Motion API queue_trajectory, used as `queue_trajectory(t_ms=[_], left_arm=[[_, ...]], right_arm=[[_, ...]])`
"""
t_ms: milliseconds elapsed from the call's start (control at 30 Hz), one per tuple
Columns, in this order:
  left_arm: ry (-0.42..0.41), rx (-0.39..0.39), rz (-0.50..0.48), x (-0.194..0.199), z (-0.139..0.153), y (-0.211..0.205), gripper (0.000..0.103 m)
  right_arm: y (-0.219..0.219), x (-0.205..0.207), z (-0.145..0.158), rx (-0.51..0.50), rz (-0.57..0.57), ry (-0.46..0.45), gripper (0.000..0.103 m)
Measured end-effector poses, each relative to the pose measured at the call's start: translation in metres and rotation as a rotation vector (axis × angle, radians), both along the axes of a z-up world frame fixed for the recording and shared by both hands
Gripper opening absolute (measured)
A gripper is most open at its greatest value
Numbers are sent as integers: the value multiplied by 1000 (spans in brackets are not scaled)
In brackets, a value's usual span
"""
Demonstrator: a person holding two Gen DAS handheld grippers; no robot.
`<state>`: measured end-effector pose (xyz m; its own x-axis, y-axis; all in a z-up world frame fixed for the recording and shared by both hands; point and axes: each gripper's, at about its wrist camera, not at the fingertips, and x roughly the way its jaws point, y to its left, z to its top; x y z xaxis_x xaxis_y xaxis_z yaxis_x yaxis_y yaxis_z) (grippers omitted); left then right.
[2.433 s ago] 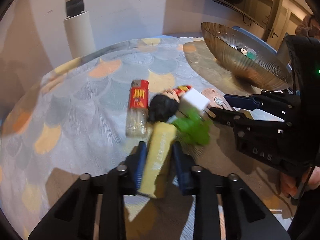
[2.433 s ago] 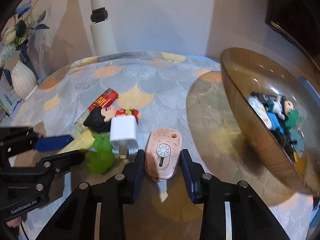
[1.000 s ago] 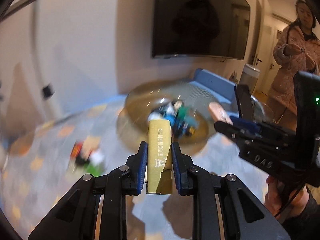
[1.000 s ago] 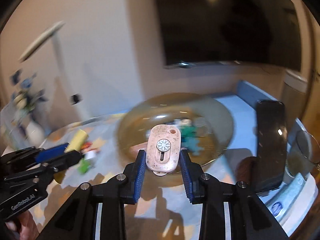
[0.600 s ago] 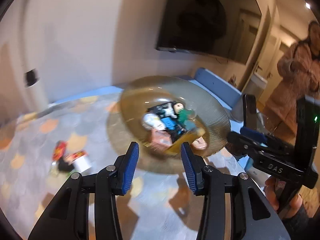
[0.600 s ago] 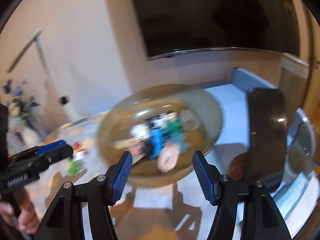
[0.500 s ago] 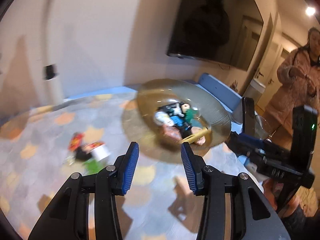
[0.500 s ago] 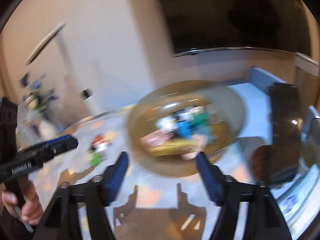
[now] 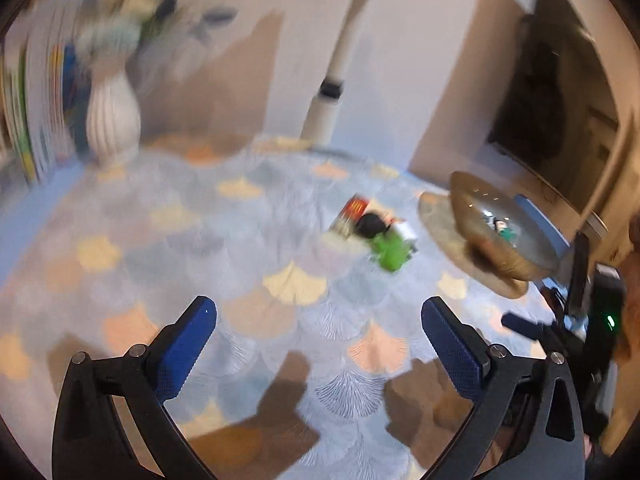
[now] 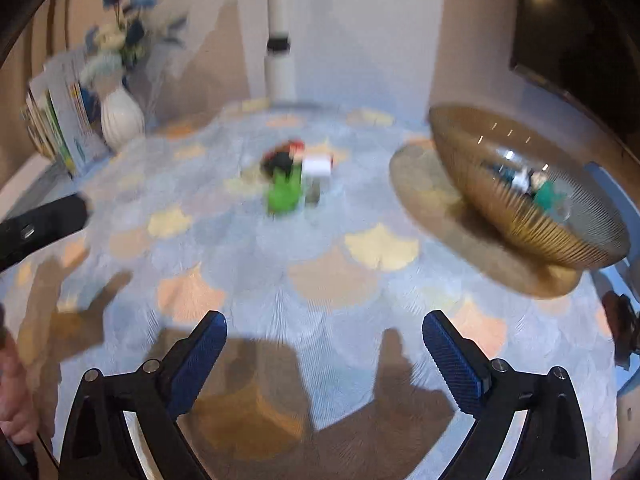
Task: Organize rigid objects
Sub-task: 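Grasp the red lighter with the left gripper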
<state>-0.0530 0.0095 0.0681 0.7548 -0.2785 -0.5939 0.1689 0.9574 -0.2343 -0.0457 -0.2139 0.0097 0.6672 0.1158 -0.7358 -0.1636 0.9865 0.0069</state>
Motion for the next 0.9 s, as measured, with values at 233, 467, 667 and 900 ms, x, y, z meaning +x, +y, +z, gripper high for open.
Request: queue_trajectory(t_ms=[233,467,667,900], left_arm=[[96,-20,55,28,-45,-6,102],[66,-50,47,22,-45,-2,102],[60,-16,22,19,-42,-9,102],[89,46,9,21,-45,-19,102]], right_arm=[[-4,8,-10,23,-1,75,98],[-2,14,-12,14,-16,98,99],[-3,15,-12,17,-17,97,99],[-11,10,-9,80,-16,84,99]])
